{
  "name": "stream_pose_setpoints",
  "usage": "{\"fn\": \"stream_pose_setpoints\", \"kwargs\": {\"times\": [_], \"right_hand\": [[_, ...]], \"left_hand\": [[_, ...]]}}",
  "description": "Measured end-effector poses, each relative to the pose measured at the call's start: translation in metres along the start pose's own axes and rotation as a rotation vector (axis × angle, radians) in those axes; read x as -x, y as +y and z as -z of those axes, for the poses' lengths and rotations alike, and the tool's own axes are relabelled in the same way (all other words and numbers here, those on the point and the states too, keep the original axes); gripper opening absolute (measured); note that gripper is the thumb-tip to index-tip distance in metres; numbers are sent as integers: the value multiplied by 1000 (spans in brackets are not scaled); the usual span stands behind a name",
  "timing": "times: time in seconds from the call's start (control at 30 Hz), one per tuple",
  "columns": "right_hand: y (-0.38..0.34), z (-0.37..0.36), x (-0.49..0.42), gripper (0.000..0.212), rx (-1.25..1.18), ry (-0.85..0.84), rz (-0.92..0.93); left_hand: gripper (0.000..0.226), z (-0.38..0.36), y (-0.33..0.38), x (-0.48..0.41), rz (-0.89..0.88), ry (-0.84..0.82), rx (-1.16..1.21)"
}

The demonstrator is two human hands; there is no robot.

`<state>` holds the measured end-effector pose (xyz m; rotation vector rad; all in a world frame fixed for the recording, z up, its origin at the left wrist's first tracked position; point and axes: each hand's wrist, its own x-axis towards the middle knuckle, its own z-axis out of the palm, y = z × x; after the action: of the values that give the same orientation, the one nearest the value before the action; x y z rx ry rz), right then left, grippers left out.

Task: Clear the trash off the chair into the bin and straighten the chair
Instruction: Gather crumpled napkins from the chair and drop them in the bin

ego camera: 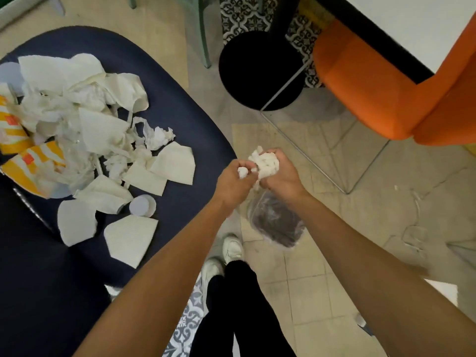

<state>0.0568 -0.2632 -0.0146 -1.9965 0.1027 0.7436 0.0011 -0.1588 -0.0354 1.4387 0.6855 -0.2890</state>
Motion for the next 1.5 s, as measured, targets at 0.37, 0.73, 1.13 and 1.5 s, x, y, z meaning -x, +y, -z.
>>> {"fn": "stream_pose_setpoints", "kwargs": {"times": [0.37, 0.73, 1.13, 1.5], "right_hand": [[129, 26, -13, 30, 329, 359, -147], [277, 9, -58, 59, 655, 129, -269], [342, 0, -99, 65, 625, -91, -196], [286, 8, -59, 49, 580, -25, -142]], "left_hand": [[27, -61, -82, -11, 104, 6, -203], [35, -127, -202, -75, 229, -151, -581], [44, -154, -260, -120, 130, -308, -873], [40, -130, -217, -74, 40, -89, -693]]}}
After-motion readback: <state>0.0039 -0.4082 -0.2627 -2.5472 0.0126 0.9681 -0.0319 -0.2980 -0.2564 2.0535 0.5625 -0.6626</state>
